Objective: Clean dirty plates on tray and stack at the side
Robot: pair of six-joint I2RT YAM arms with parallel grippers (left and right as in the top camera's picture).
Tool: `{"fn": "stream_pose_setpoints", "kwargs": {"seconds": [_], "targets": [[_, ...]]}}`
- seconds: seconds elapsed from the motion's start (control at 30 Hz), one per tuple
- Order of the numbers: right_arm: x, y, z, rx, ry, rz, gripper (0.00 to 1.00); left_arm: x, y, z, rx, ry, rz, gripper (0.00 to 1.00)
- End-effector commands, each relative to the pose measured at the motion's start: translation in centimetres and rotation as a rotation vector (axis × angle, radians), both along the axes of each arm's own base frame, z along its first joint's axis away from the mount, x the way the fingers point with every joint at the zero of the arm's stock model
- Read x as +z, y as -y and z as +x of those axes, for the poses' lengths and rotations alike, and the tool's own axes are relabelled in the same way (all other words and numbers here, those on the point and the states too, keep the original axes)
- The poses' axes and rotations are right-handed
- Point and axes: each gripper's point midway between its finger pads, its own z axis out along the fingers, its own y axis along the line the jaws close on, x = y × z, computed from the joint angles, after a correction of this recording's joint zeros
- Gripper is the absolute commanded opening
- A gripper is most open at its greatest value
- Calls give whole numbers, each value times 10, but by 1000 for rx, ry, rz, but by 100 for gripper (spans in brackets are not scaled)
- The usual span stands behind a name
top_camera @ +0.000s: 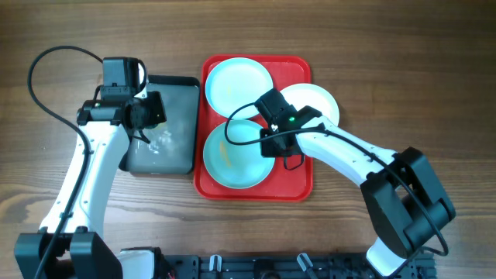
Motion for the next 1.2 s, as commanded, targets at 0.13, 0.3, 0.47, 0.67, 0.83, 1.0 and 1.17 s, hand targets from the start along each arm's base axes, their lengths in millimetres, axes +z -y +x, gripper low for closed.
{"fn": "stream_pose_setpoints", "kwargs": {"seconds": [0.13, 0.3, 0.47, 0.67, 0.83, 1.0, 1.17], "targets": [[2, 0, 1, -10, -8, -6, 4, 1, 20, -3, -3, -4, -137, 4], [1, 3, -3, -48, -29, -12, 4, -6, 20, -7, -3, -20, -137, 4], [7, 3, -1, -43, -16, -4, 4, -22, 20, -13, -2, -35, -137, 4], [22, 2, 0, -25, 16, 15, 4, -24, 20, -9, -7, -10, -135, 4], [21, 1, 0, -28, 15, 16, 4, -24, 20, -8, -10, -8, -134, 4], [21, 2, 0, -28, 15, 15, 4, -24, 20, -8, -10, -8, -134, 4], [21, 3, -2, -28, 8, 11, 4, -24, 20, -8, -10, -8, -134, 4]]}}
